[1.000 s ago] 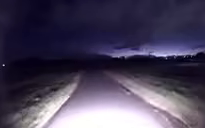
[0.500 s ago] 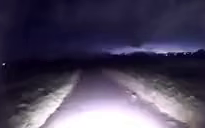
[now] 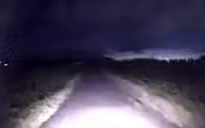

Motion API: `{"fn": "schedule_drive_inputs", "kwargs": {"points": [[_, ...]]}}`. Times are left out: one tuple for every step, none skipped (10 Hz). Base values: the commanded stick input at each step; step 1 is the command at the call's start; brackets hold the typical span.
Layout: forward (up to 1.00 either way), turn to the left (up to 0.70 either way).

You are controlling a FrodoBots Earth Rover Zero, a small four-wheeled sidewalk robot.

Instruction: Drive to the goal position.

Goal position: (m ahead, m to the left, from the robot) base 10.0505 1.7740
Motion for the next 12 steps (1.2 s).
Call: {"fn": "schedule_drive_inputs", "kwargs": {"points": [[0.85, 0.00], [0.85, 0.00], [0.85, 0.00], [0.85, 0.00], [0.85, 0.00], [0.85, 0.00], [0.85, 0.00], [0.85, 0.00], [0.85, 0.00], [0.85, 0.00], [0.85, 0.00], [0.85, 0.00]]}}
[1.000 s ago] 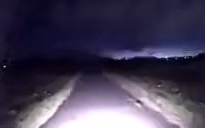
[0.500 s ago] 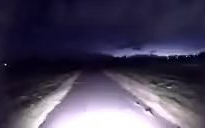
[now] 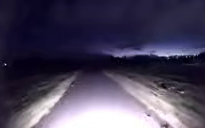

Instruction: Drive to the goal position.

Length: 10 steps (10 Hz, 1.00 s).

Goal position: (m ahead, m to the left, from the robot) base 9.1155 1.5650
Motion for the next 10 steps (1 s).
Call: {"fn": "schedule_drive_inputs", "kwargs": {"points": [[0.85, 0.00], [0.85, 0.00], [0.85, 0.12], [0.85, 0.19], [0.85, 0.24], [0.85, 0.28], [0.85, 0.27], [0.85, 0.14], [0.85, 0.01], [0.85, 0.00]]}}
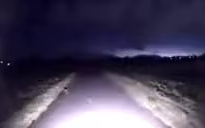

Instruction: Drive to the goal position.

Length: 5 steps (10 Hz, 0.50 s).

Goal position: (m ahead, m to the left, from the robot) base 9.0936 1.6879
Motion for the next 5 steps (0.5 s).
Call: {"fn": "schedule_drive_inputs", "kwargs": {"points": [[0.85, 0.00], [0.85, 0.00], [0.85, 0.00], [0.85, 0.00], [0.85, 0.00]]}}
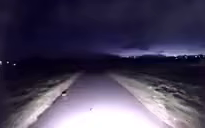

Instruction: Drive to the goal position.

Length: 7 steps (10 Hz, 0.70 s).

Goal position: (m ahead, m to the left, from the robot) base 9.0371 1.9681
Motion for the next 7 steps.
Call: {"fn": "schedule_drive_inputs", "kwargs": {"points": [[0.85, 0.00], [0.85, 0.00], [0.85, 0.00], [0.85, 0.00], [0.85, 0.00], [0.85, 0.00], [0.85, 0.00]]}}
